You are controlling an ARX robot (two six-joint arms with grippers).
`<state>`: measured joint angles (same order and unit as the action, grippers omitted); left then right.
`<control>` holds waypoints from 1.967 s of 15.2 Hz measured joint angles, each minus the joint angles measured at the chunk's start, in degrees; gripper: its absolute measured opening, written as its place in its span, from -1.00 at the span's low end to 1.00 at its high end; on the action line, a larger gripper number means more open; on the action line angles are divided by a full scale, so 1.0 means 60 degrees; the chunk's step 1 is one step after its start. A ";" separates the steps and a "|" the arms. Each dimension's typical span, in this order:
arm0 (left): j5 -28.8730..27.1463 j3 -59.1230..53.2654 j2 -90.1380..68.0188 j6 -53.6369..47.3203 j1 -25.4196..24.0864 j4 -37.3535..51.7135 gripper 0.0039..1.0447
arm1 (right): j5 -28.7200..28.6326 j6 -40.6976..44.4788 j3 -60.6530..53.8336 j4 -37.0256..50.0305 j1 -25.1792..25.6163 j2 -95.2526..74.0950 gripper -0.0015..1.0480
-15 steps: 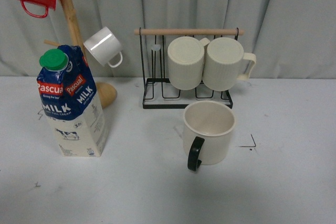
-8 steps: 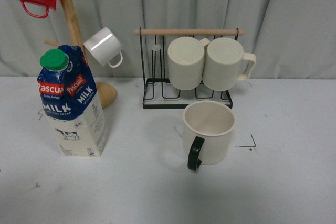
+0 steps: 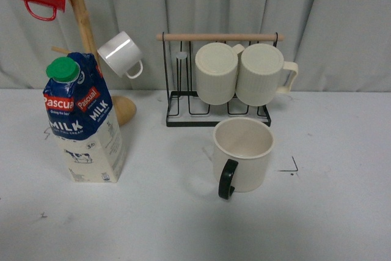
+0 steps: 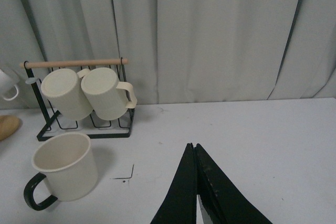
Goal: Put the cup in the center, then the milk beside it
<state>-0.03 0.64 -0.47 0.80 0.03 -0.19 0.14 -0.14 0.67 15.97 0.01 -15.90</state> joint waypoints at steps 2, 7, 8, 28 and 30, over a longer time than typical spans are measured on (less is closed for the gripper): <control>0.0004 0.0000 0.0000 0.0000 0.0000 0.0000 0.88 | 0.0000 0.0000 0.0000 -0.0372 0.0000 0.0390 -0.96; 0.0007 0.0000 0.0000 0.0000 0.0000 0.0000 0.88 | -0.0018 0.0000 0.0004 -0.2350 0.0000 0.1847 -0.96; -0.0004 0.0000 0.0000 0.0000 0.0000 -0.0007 0.88 | -0.0022 0.0004 0.0004 -0.2601 0.0000 0.2630 -0.96; 0.1869 0.7468 -1.3850 0.0138 0.0419 0.2677 0.88 | -0.0029 0.0004 0.0004 -0.2696 0.0000 0.2608 0.87; 0.1577 0.7850 -1.4466 -0.0138 0.0506 0.2940 0.88 | -0.0029 0.0004 0.0004 -0.2696 0.0000 0.2608 0.87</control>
<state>9.43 47.75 -87.26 -0.03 3.07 17.45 -0.03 -0.12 0.69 -0.21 0.01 -0.25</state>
